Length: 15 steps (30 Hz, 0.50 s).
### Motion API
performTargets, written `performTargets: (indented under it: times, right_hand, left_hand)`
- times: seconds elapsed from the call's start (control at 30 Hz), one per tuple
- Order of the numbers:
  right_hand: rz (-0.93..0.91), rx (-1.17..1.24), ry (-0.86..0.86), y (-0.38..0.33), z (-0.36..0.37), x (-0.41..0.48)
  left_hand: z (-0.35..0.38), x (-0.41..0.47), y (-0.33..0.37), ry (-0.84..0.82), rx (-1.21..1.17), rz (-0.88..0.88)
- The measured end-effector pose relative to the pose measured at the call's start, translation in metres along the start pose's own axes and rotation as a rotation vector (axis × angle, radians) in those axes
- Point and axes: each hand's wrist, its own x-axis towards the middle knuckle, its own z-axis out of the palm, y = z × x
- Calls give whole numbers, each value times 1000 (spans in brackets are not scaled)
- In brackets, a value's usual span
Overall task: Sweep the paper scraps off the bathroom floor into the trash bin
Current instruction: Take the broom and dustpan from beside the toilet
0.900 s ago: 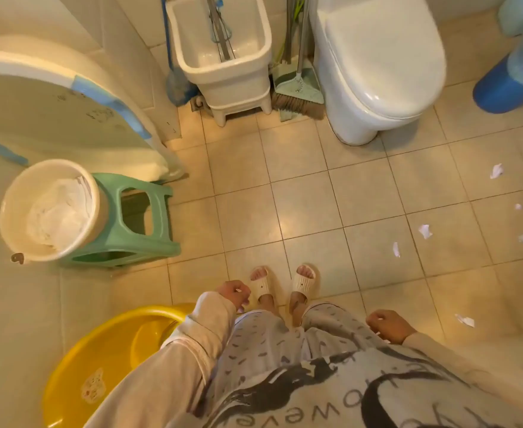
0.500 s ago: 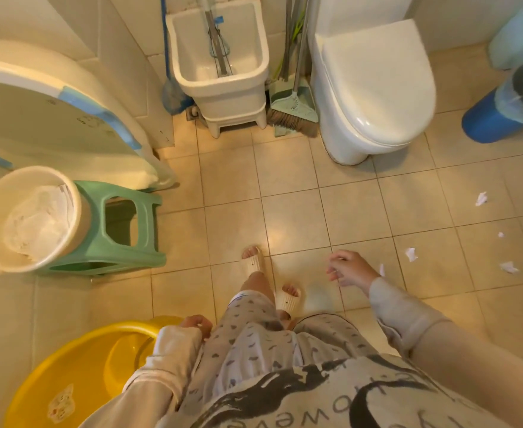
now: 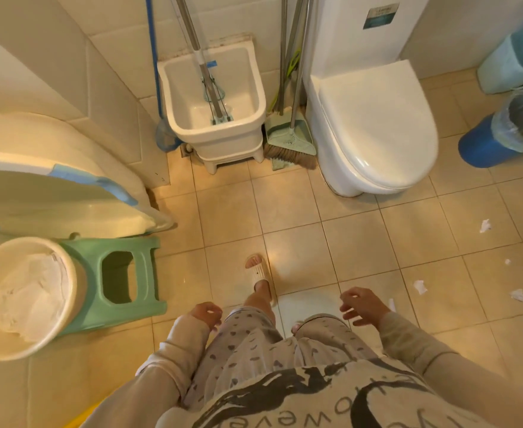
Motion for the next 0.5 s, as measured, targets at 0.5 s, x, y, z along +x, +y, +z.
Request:
performTargets:
  times: [0.5]
  right_hand:
    - [154, 177, 78, -86, -55, 36]
  left_hand:
    - [-106, 25, 215, -13, -314, 231]
